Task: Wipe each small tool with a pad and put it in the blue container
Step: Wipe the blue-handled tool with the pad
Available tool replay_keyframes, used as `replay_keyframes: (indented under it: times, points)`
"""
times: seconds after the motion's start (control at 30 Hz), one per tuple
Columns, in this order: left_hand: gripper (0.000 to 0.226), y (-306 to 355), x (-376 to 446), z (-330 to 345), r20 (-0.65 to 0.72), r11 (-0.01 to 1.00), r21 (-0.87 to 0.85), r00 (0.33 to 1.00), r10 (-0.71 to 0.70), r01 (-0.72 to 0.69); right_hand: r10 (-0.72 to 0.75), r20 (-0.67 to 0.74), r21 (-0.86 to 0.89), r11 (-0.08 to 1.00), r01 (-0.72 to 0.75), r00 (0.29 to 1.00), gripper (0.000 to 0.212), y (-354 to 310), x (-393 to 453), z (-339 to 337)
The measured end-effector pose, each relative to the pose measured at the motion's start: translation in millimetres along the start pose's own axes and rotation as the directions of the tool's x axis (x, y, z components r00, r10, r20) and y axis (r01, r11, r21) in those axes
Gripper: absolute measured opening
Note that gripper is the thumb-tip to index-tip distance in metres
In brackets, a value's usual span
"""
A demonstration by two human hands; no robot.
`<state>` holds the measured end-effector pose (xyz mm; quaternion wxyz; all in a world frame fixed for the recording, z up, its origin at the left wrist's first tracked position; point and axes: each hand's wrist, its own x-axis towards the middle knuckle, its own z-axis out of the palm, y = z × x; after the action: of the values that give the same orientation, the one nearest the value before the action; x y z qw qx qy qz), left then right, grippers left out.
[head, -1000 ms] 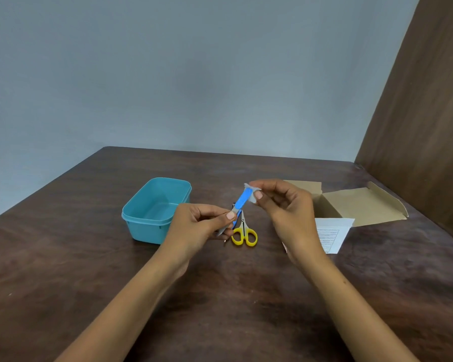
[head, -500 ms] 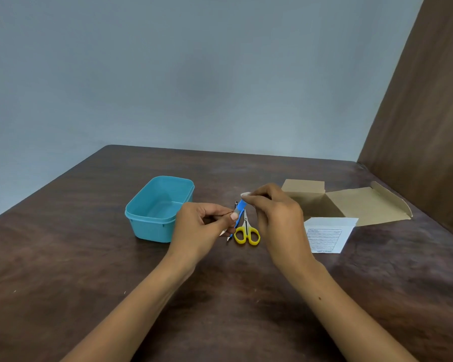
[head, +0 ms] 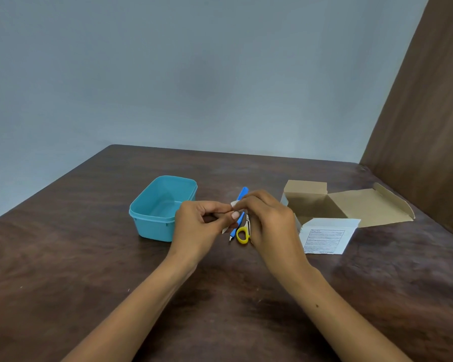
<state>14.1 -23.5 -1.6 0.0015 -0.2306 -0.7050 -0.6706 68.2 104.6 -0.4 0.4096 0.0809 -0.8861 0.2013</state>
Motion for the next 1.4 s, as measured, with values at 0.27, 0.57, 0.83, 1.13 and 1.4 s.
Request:
replay_keyframes:
  times: [0.27,0.57,0.83,1.13,1.4]
  points:
    - [0.016,9,-1,-1,0.072,0.983,-0.106,0.987,-0.143,0.150,0.343,0.017,0.477,0.823,-0.309,0.939,0.019,2,6,-9]
    - [0.008,13,2,0,0.055,0.904,-0.273,0.944,-0.326,0.329,-0.051,-0.023,0.230,0.972,0.055,0.998,0.014,-1,3,-20]
    - [0.008,15,-2,5,0.031,0.905,-0.311,0.955,-0.296,0.291,-0.114,0.139,0.164,0.982,0.090,0.984,0.007,4,2,-25]
    - [0.014,17,1,1,-0.044,0.889,-0.422,0.976,-0.213,0.175,0.395,0.051,0.420,0.825,-0.378,0.917,0.016,3,5,-21]
    - [0.011,15,3,1,0.071,0.822,-0.516,0.968,-0.240,0.242,0.454,0.360,0.760,0.365,-0.538,0.815,0.019,-9,7,-20]
